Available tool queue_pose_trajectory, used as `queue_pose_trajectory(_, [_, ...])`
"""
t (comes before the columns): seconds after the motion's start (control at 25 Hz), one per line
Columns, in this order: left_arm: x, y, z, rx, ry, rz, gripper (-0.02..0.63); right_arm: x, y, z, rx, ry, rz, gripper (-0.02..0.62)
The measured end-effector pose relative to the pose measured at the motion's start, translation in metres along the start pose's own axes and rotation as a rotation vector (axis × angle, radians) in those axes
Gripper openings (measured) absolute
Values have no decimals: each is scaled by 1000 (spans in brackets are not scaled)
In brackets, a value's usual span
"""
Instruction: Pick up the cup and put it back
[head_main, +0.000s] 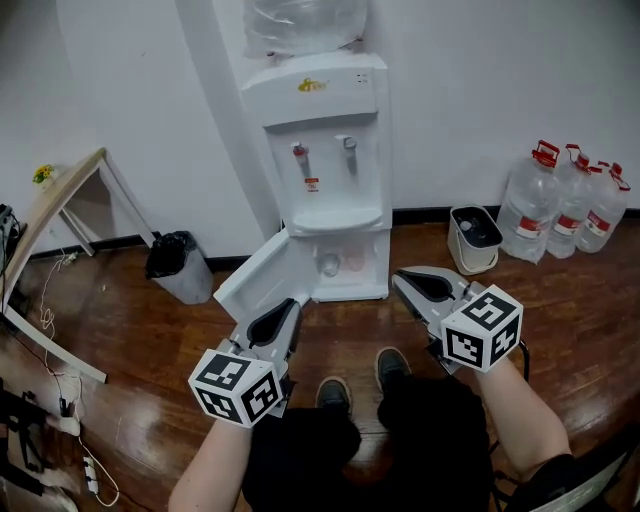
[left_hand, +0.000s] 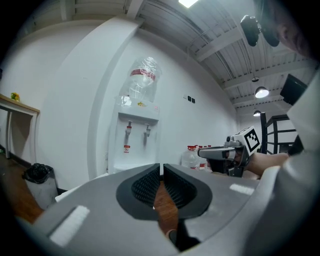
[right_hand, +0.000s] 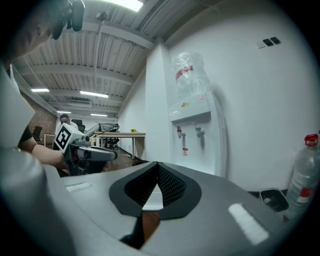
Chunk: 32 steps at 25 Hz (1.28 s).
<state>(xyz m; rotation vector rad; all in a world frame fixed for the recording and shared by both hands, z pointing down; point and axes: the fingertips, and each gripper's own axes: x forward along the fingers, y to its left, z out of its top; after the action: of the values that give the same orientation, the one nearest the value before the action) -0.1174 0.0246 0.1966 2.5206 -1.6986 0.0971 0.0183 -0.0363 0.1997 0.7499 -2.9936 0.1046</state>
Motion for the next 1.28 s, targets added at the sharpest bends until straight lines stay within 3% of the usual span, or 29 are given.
queue_pose_trajectory(0.4, [36,12,17,36,-29,15,2,23,-32,15,-31,-19,15,3])
queue_pose_trajectory(0.92, [68,69,12,20,-41,73,2,83,-63,14,-5,-12,45,2])
queue_pose_trajectory(1.28, [89,67,34,54,-41,3,2,100,-81,26,-9,-10,38,2])
